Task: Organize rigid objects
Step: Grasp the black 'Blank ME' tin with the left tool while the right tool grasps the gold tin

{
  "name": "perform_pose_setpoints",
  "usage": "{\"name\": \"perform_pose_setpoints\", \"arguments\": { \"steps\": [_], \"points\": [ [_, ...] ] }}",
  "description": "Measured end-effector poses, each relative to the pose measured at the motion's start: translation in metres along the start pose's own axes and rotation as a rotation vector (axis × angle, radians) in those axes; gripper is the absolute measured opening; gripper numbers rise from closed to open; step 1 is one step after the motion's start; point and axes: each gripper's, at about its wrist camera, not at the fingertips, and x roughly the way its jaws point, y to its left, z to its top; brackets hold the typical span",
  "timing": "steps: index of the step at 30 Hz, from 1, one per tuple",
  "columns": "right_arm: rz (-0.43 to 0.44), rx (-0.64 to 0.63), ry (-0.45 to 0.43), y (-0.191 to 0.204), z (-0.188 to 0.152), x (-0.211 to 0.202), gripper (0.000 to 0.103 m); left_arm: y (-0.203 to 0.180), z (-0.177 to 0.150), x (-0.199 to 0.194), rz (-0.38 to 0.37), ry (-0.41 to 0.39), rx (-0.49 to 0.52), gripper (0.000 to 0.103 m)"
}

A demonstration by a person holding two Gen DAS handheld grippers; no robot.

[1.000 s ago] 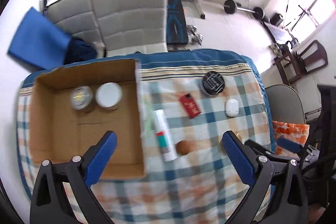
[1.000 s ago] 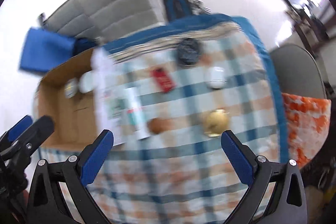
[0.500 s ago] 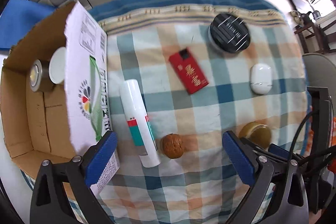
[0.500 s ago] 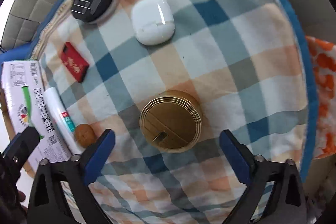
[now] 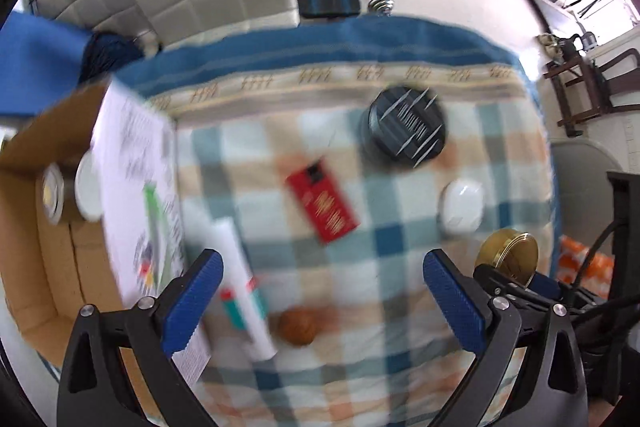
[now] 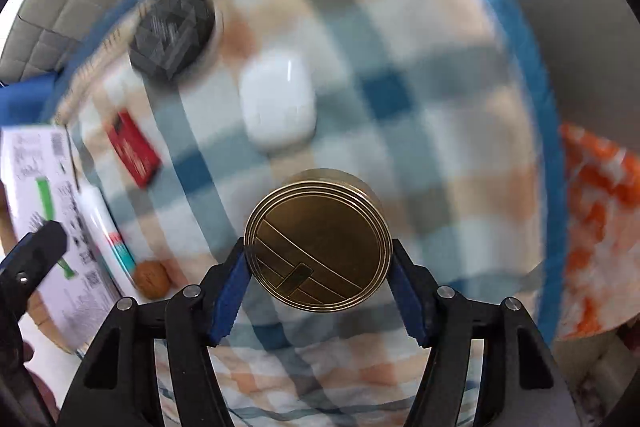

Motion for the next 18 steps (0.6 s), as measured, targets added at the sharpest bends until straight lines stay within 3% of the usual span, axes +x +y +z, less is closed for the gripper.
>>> {"name": "perform_pose_setpoints", "arguments": {
  "steps": [7,11,18],
  "points": [
    [-0.069,-0.012,-0.061,-0.018,0.070,-0.028,0.068,-0.031,0.070,0.036,-0.042,0.047,0.058,0.103],
    [-0.058,0.037,-0.041,-0.039,0.104,-0.020,0.068,-0.044,0.090,0.060,-0.062,0.083,0.061,0.102],
    [-0.067,0.046,-0.008,-0.047,0.123,-0.002,0.068,-0.067,0.100,0.107,-0.046,0.179,0.096,0.098]
  ]
}}
